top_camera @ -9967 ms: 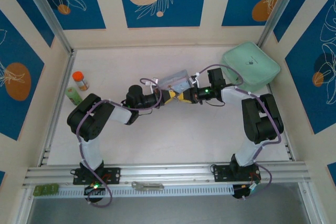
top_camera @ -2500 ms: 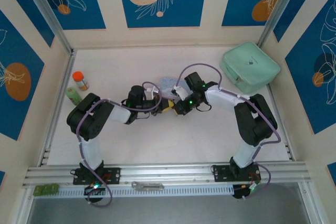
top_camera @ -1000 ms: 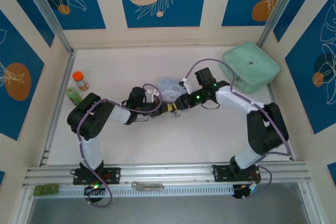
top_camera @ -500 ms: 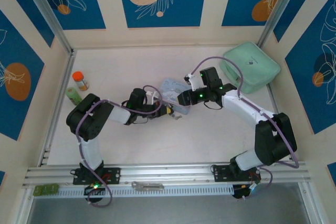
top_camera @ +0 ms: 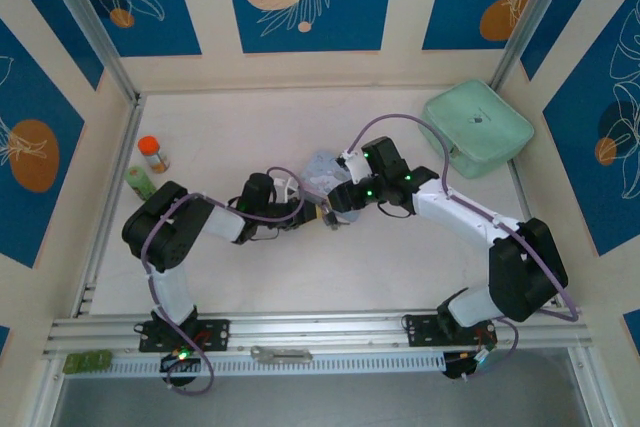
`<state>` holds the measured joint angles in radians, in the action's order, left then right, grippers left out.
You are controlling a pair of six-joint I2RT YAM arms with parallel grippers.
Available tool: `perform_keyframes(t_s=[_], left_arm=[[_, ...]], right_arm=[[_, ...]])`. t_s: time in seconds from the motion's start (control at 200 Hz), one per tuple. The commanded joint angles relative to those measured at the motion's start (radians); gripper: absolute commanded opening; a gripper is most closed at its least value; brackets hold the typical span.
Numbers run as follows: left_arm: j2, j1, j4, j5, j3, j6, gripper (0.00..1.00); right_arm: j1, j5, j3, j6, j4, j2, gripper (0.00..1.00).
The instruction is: Unlock a padlock with a key
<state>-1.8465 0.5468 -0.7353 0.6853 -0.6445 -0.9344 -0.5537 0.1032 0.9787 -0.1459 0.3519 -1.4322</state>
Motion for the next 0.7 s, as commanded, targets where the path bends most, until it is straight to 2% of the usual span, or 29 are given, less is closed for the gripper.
perform_keyframes(t_s=[0.0, 0.315, 0.45, 0.585, 0.695], left_arm=[[-0.003, -0.01, -0.097, -0.003, 0.015, -0.046, 0.29], [-0.003, -0.038, -0.205, -0.01, 0.048, -0.091, 0.29], [0.014, -0.098, -0.294, -0.026, 0.086, -0.156, 0.29], [0.058, -0.137, -0.255, -0.071, 0.095, -0.145, 0.29], [0.086, -0.158, -0.254, -0.12, 0.108, -0.144, 0.29]], right_arm=[[-0.008, -0.028, -0.015, -0.007, 0.008, 0.026, 0.52], [-0.053, -0.042, -0.009, -0.005, 0.053, 0.024, 0.51], [-0.163, -0.136, -0.014, -0.054, 0.108, 0.003, 0.51], [-0.252, -0.247, 0.009, -0.157, 0.173, -0.067, 0.51], [-0.319, -0.404, 0.061, -0.226, 0.236, -0.171, 0.51]])
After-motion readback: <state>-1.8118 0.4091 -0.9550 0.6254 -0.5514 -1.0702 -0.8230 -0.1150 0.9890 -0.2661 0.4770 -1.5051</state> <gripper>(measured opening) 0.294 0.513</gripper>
